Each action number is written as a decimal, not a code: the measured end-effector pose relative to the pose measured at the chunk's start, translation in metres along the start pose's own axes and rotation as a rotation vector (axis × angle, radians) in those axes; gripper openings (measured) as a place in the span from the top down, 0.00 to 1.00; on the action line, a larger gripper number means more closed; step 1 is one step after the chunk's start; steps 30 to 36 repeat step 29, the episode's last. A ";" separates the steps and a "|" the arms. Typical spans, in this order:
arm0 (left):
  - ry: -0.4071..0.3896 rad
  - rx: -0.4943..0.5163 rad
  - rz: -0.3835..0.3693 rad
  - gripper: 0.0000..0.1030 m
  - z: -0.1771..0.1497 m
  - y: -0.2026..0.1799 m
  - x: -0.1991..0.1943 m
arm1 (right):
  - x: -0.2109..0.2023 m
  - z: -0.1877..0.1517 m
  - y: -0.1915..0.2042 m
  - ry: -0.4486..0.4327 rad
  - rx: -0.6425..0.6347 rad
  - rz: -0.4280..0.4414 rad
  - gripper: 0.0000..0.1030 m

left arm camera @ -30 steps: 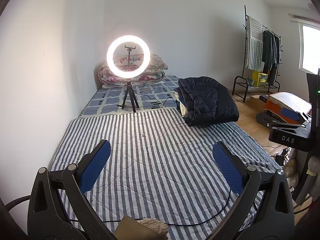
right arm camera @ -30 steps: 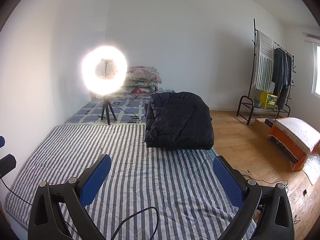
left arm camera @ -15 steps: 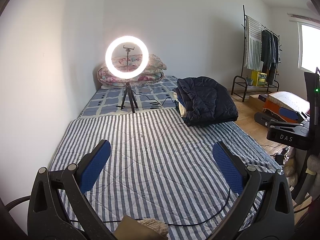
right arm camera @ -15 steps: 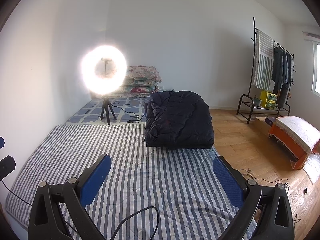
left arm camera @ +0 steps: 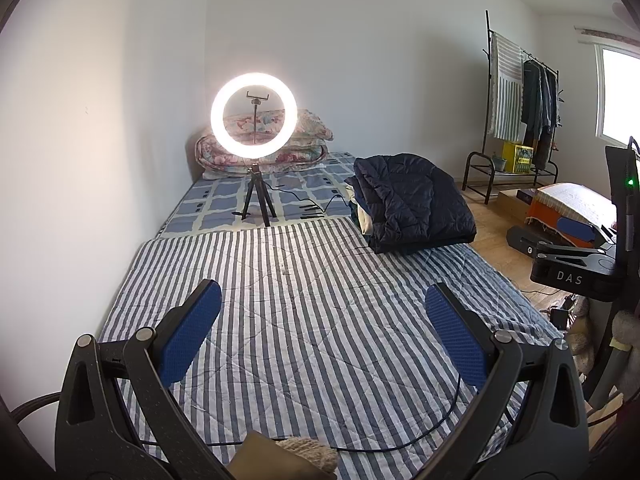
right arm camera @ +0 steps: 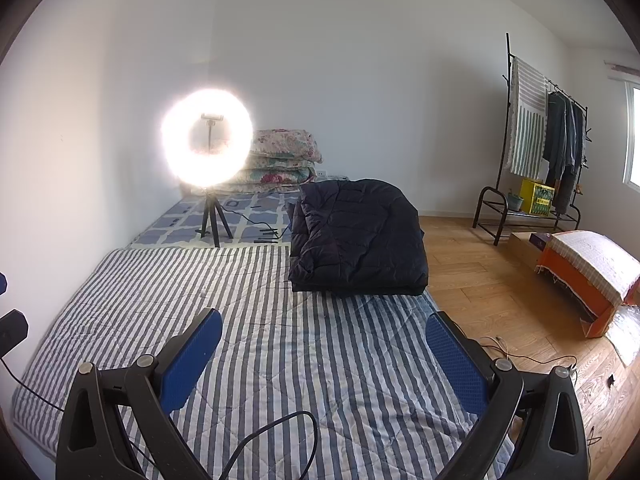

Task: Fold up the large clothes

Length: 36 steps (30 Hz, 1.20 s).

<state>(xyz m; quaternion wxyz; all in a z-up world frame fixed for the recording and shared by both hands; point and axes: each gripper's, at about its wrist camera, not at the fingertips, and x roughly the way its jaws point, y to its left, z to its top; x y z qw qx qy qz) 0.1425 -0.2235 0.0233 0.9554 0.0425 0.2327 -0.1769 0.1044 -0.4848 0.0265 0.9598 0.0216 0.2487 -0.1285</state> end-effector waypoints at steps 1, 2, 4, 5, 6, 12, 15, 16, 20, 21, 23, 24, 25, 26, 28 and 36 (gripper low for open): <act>0.000 -0.001 -0.001 0.00 0.000 0.000 0.000 | 0.000 0.000 0.000 0.002 -0.001 0.000 0.00; 0.000 -0.001 -0.001 0.00 0.000 0.000 0.000 | 0.001 0.000 0.001 0.003 -0.001 -0.001 0.00; 0.001 -0.001 -0.001 0.00 0.000 0.000 0.000 | 0.001 0.000 0.001 0.003 -0.002 -0.001 0.00; 0.001 0.000 0.001 0.00 -0.001 0.000 0.000 | 0.001 0.000 0.001 0.003 -0.002 -0.001 0.00; 0.000 0.002 0.002 0.00 -0.001 -0.001 0.000 | 0.001 0.000 0.001 0.003 -0.002 -0.001 0.00; 0.002 0.014 0.004 0.00 -0.002 -0.003 0.000 | 0.002 0.000 0.002 0.005 -0.005 -0.001 0.00; 0.005 0.014 0.003 0.00 -0.002 -0.003 0.000 | 0.002 0.000 0.002 0.006 -0.005 -0.001 0.00; 0.007 0.014 0.002 0.00 -0.002 -0.003 0.000 | 0.002 0.000 0.002 0.007 -0.004 0.000 0.00; 0.008 0.013 0.004 0.00 -0.002 -0.002 0.003 | 0.002 0.000 0.002 0.007 -0.005 -0.001 0.00; 0.008 0.012 0.004 0.00 -0.003 -0.002 0.003 | 0.003 0.000 0.002 0.008 -0.005 -0.001 0.00; 0.009 0.011 0.002 0.00 -0.003 -0.001 0.003 | 0.004 -0.001 0.002 0.010 -0.005 -0.001 0.00; 0.006 0.012 0.001 0.00 -0.003 -0.002 0.002 | 0.004 -0.001 0.002 0.011 -0.006 -0.001 0.00; -0.002 0.012 0.003 0.00 -0.004 -0.002 0.002 | 0.004 -0.001 0.002 0.011 -0.007 0.000 0.00; -0.009 0.013 0.009 0.00 -0.004 -0.002 0.002 | 0.004 -0.002 0.003 0.011 -0.008 -0.001 0.00; -0.015 0.015 0.015 0.00 -0.005 -0.002 0.002 | 0.004 -0.002 0.003 0.012 -0.009 -0.001 0.00; -0.016 0.012 0.014 0.00 -0.005 -0.001 0.002 | 0.004 -0.003 0.003 0.013 -0.008 0.000 0.00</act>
